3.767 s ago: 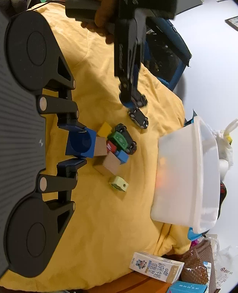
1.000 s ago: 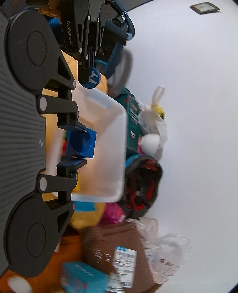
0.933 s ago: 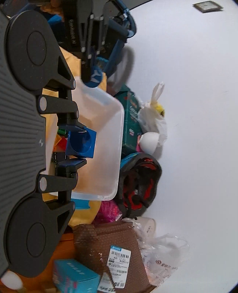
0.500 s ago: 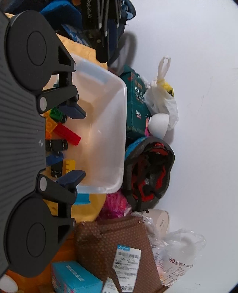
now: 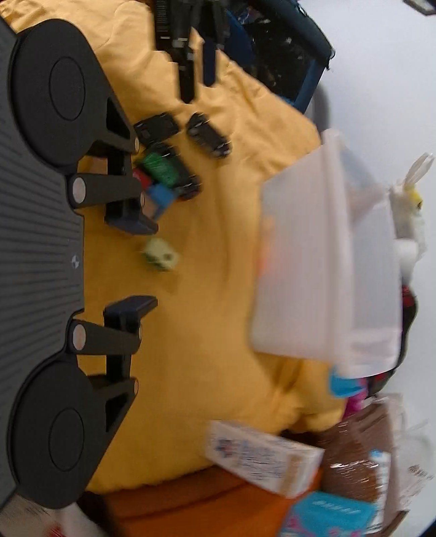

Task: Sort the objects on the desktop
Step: 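Grasp the pale green block with the right gripper while the left gripper grasps a black car, then carry the pale green block and black car into the clear bin and release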

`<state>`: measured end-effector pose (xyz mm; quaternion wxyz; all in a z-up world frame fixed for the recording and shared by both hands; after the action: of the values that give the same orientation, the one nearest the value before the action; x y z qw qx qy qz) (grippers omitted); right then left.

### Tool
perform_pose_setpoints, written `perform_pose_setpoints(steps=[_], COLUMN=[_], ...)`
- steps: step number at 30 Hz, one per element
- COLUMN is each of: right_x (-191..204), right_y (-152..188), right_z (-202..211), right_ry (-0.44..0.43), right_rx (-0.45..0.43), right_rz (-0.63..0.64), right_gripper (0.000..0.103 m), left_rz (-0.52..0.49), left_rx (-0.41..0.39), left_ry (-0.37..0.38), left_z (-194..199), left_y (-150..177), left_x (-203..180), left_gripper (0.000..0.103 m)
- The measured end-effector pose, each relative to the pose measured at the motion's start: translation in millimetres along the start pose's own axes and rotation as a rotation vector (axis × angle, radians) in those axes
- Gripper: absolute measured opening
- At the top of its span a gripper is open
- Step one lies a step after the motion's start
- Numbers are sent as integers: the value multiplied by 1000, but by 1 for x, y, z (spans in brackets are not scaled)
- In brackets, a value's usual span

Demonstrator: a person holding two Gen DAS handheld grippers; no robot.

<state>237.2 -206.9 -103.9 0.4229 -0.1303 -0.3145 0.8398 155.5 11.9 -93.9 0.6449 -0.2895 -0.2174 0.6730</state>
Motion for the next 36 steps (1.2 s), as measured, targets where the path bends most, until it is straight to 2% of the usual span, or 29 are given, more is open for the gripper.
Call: perform_pose_setpoints(steps=[2, 9, 11, 14, 18, 20, 25, 29, 36], right_x=[2, 11, 11, 12, 9, 5, 7, 4, -2], right_y=[5, -4, -3, -6, -7, -4, -3, -3, 9], right_z=[-6, -14, -19, -28, -45, -51, -53, -43, -36], right_ry=[8, 11, 10, 27, 42, 36, 4, -10, -13], right_rx=[1, -18, -18, -6, 44, 59, 56, 28, 31], right_rz=[-21, -8, -6, -2, -21, -45, -23, -23, -51], right_gripper=[42, 42, 42, 42, 42, 40, 17, 17, 17], left_rz=[9, 10, -5, -2, 10, 23, 24, 13, 33], left_rx=[7, -16, 0, 1, -2, -1, -2, -16, 3], left_ry=[-19, 46, 43, 31, 26, 27, 23, 37, 32], left_z=[-5, -9, -14, -21, -26, -28, -25, -18, -32], left_y=[3, 3, 8, 8, 3, 2, 1, 5, 1], left_x=[-1, -18, -23, -26, -27, -26, -27, -26, -26], left_gripper=[54, 55, 55, 67, 67, 67, 67, 67, 70])
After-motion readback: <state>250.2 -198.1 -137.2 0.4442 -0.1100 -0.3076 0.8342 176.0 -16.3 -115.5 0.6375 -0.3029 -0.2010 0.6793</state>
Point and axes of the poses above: each gripper's, at about its wrist camera, not at the fingertips, and z roughly against the way its jaws point, x to its left, y to its underside, the point moved 6 cm from there along -z, roughly the way its jaws point, and after that the axes turned 7 degrees about z, right-handed, at the moved point
